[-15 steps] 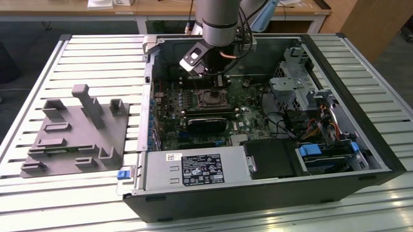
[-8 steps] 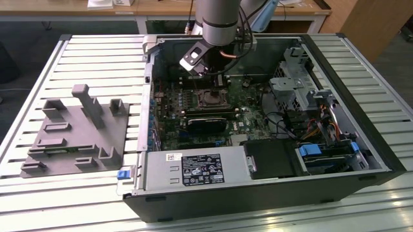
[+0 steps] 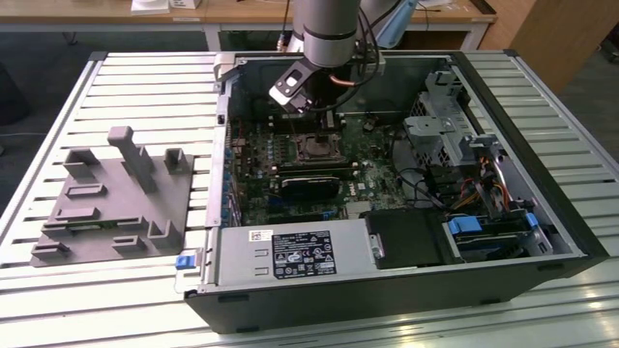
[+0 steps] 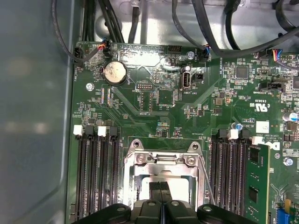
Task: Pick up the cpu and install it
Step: 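Install the first cpu locking lever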
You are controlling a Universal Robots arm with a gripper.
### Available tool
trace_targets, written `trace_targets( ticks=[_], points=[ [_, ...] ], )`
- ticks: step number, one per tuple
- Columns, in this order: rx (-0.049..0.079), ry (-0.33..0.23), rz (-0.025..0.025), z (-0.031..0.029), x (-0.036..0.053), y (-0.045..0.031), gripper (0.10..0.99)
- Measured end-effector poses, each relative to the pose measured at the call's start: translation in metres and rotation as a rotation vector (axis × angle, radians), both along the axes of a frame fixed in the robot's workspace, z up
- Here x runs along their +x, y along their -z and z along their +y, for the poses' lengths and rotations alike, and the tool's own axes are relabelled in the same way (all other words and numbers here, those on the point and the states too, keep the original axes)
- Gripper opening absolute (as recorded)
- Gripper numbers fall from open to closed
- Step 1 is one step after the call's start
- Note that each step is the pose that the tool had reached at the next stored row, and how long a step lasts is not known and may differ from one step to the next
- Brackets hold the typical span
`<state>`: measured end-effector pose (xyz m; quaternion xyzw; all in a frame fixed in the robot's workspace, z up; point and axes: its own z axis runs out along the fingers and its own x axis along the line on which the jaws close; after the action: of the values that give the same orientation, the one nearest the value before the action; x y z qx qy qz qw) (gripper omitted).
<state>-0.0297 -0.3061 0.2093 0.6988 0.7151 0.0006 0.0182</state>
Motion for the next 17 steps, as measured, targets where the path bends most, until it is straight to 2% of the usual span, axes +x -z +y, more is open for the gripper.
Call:
trace_targets(
  ticks=[17],
  points=[
    [0.000, 0.000, 0.0000, 0.0000, 0.0000, -0.0038, 0.106]
  ],
)
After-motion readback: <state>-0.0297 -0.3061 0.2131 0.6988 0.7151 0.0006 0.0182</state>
